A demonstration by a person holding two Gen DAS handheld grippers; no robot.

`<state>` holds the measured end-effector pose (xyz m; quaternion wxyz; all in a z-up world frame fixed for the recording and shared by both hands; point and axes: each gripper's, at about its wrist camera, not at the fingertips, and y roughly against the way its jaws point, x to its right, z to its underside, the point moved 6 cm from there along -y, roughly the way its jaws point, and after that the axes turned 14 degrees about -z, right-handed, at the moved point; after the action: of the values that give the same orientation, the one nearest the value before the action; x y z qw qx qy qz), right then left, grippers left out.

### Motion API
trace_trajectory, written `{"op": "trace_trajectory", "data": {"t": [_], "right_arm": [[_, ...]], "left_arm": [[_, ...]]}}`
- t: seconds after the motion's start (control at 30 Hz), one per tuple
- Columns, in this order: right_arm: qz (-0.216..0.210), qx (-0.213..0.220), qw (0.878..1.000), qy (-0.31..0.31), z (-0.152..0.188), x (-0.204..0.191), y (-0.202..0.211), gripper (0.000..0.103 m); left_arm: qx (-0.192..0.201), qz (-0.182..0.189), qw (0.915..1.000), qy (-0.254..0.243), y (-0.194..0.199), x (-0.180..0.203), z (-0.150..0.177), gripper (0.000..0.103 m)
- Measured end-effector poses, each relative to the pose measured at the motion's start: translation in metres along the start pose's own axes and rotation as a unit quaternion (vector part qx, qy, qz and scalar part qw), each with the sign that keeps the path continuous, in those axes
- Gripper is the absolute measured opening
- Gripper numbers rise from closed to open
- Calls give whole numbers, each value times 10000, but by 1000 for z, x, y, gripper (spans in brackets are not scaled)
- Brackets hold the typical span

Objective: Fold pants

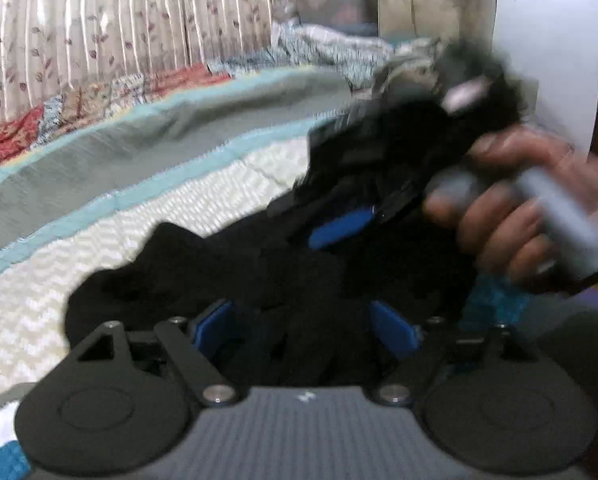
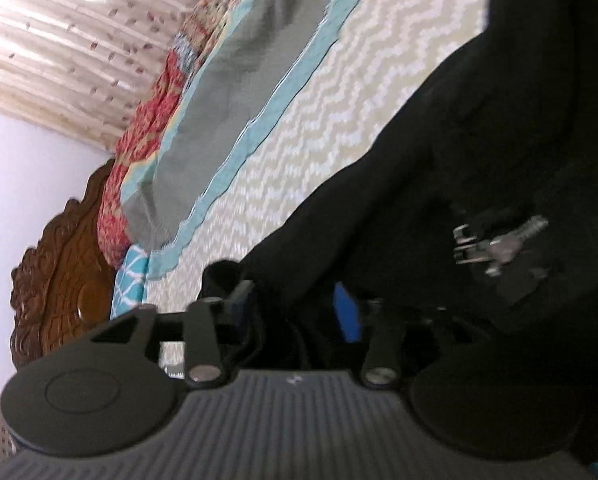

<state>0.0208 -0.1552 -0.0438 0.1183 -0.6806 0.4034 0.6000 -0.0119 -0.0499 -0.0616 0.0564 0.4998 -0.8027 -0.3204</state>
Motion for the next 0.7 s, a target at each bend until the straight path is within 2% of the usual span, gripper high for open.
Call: {"op": "trace_trajectory", "data": {"t": [0.03, 0.1, 0.17, 0.23, 0.27, 0.33, 0.37, 0.43, 0.5, 0.57, 0.63, 0.7], "right_arm": [[-58, -69, 9999, 44, 0, -2, 1, 66], [-130, -282, 9993, 222, 2, -11, -16, 75], [-99, -567, 9967, 572, 1, -19, -31, 76], [25, -907, 9930, 752, 6, -20, -51, 75], [57, -1095, 9910, 762, 11, -21, -59, 70], [176, -1285, 9851, 1131, 22, -33, -68, 31], [249, -1304, 9813, 1397, 26, -39, -69, 24], [20, -1139, 9822, 1495, 24, -54, -56, 21], [-165, -720, 9808, 1804, 18, -73, -33, 21], [-188, -288, 9739, 2242, 11, -86, -7, 21], [58, 26, 9705, 2410, 6, -81, 13, 21], [566, 74, 9728, 2244, 3, -54, 16, 23]], "left_arm": [[42, 17, 9998, 181, 12, -12, -1, 84], [105, -50, 9976, 680, 32, -43, -1, 86], [93, -238, 9903, 1365, 47, -78, 4, 90], [-63, -440, 9777, 2053, 52, -108, 12, 91], [-185, -527, 9694, 2390, 52, -123, 19, 91], [-388, -649, 9556, 2850, 54, -139, 31, 89], [-491, -685, 9484, 3056, 52, -147, 36, 88], [-569, -637, 9403, 3294, 45, -155, 36, 87], [-558, -544, 9368, 3411, 39, -158, 30, 87], [-496, -431, 9375, 3417, 31, -153, 19, 87], [-462, -313, 9409, 3340, 21, -140, 10, 87], [-479, -203, 9474, 3157, 9, -123, 0, 86]]}}
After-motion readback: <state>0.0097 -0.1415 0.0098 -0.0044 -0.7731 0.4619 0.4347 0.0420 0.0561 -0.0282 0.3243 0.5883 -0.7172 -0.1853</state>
